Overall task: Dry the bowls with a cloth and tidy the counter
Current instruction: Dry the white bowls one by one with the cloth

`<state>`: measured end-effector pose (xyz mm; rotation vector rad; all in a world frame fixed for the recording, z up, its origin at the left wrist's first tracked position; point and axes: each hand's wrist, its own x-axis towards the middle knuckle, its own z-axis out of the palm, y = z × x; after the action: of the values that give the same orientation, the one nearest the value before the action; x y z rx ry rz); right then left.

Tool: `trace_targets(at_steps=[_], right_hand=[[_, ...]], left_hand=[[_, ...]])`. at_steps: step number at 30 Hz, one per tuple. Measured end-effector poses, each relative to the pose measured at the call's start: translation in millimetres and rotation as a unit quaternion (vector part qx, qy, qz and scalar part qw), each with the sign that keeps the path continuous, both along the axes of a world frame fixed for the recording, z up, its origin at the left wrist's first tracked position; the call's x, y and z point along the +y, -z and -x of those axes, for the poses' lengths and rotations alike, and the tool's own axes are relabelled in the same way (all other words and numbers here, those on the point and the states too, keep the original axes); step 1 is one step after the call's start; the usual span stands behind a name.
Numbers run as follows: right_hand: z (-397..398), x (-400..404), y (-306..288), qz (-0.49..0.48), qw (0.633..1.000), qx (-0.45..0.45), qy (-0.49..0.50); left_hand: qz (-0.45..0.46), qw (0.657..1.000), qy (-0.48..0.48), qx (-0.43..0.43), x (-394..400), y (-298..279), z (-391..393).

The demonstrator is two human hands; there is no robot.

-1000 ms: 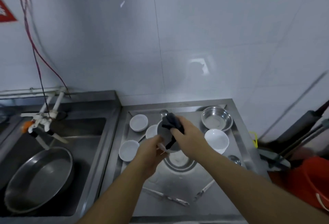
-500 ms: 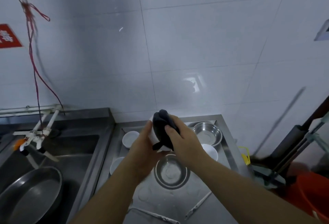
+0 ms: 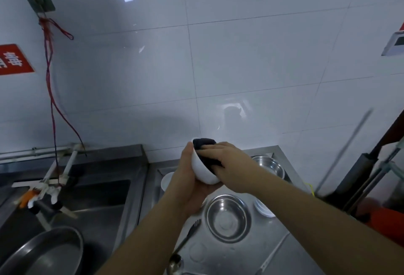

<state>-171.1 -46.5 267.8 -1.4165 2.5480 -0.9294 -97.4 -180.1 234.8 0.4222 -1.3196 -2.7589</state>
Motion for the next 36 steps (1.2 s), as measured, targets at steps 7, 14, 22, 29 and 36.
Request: trace_targets(at_steps=[7, 14, 22, 29, 36], right_hand=[[-11.3, -34.9, -43.7, -0.187, 0.974, -0.101, 0.076], [-5.0, -15.3, -62.4, -0.002, 0.873, -0.463, 0.152], [-17.1, -10.0, -22.5, 0.282, 0.635, -0.702, 0.156], [-12.0, -23.9, 1.9, 0.327, 0.764, -0.460, 0.312], [4.7, 8.9, 16.8, 0.023, 0.993, -0.034, 0.106]], left_hand=[[0.103, 0.994, -0.004, 0.027, -32.9, -7.4, -3.5], [0.109, 0.980, 0.113, 0.124, -37.3, -18.0, -4.6], [0.054, 0.980, 0.128, 0.143, -8.0, -6.1, -11.1], [0.019, 0.999, -0.019, 0.019, 12.7, -4.2, 0.5], [0.101, 0.995, -0.007, -0.012, 6.1, -0.7, 6.7]])
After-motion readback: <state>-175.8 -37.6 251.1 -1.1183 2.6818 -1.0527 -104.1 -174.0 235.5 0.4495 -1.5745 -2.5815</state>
